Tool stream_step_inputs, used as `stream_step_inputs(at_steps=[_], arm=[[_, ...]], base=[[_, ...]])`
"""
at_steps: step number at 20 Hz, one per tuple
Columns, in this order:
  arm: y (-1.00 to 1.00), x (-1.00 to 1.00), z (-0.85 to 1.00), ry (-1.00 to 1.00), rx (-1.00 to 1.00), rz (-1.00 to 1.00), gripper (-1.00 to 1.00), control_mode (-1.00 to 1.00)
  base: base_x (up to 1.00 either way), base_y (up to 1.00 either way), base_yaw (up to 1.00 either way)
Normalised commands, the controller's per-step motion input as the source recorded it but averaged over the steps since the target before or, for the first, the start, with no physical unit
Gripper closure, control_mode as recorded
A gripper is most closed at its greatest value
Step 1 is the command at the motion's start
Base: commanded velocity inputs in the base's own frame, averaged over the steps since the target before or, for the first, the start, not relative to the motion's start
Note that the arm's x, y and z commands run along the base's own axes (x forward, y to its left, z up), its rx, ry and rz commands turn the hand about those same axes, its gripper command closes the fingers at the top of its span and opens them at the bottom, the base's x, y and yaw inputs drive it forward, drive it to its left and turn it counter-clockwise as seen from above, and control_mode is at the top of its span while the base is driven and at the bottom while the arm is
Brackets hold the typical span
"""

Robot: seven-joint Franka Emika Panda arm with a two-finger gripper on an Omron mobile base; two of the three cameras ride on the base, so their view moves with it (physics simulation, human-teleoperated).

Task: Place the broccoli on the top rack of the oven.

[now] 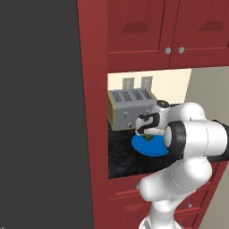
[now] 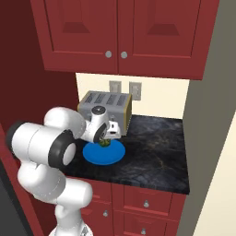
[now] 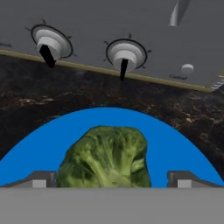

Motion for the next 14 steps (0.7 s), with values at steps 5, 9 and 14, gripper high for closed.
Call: stream_step_inputs(at_steps=[5, 9, 14], arm=[[0.00, 0.01, -0.24, 0.00, 0.00, 0.00, 1.00, -1.00], [0.00, -0.04, -0.29, 0.00, 0.00, 0.00, 1.00, -1.00], [0.00, -0.20, -0.03, -0.04, 0.00, 0.00, 1.00, -1.00]], base=[[0.00, 0.00, 0.00], [0.00, 0.00, 0.00], [0.00, 0.00, 0.00]])
